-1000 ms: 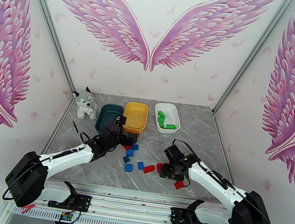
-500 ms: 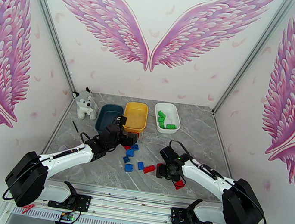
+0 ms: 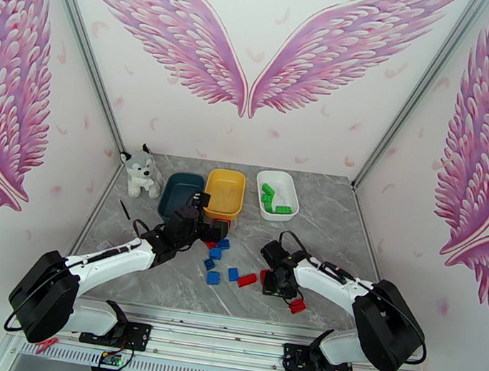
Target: Sort the legos into containers by color
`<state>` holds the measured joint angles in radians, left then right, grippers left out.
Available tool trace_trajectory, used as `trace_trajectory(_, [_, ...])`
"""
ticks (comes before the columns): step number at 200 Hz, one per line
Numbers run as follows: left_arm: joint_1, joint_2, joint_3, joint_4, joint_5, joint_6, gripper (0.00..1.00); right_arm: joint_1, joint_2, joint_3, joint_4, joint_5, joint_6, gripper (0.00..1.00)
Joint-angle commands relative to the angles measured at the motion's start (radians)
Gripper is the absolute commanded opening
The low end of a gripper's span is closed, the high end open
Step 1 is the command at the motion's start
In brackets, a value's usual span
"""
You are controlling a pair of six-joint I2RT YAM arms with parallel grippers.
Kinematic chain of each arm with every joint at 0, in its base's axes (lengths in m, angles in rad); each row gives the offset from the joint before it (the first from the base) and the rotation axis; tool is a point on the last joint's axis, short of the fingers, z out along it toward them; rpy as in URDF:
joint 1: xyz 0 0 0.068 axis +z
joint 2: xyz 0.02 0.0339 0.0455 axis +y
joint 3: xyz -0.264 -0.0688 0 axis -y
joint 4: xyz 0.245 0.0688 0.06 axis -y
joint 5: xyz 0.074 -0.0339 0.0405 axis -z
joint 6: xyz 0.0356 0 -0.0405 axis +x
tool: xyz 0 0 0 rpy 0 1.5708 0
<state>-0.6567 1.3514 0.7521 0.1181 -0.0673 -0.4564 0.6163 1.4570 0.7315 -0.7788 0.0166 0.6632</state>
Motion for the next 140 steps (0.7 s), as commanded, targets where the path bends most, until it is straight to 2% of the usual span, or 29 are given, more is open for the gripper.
trace_trajectory(1, [-0.007, -0.015, -0.017, 0.005, 0.009, -0.001, 0.99, -0.016, -0.01, 0.02, -0.002, 0.04, 0.008, 0.38])
trace_trajectory(53, [-0.066, 0.023, 0.024, -0.014, 0.011, 0.038, 0.99, -0.084, -0.092, 0.064, -0.042, 0.043, -0.024, 0.31])
trace_trajectory(81, [-0.146, 0.081, 0.087, -0.05, -0.008, 0.093, 0.99, -0.132, -0.094, 0.14, -0.03, 0.034, -0.041, 0.3])
trace_trajectory(106, [-0.211, 0.117, 0.124, -0.07, -0.041, 0.125, 0.99, -0.2, -0.039, 0.233, 0.008, 0.014, -0.06, 0.3])
trace_trajectory(140, [-0.238, 0.126, 0.133, -0.072, -0.051, 0.129, 0.99, -0.25, 0.111, 0.425, 0.045, 0.045, -0.074, 0.28])
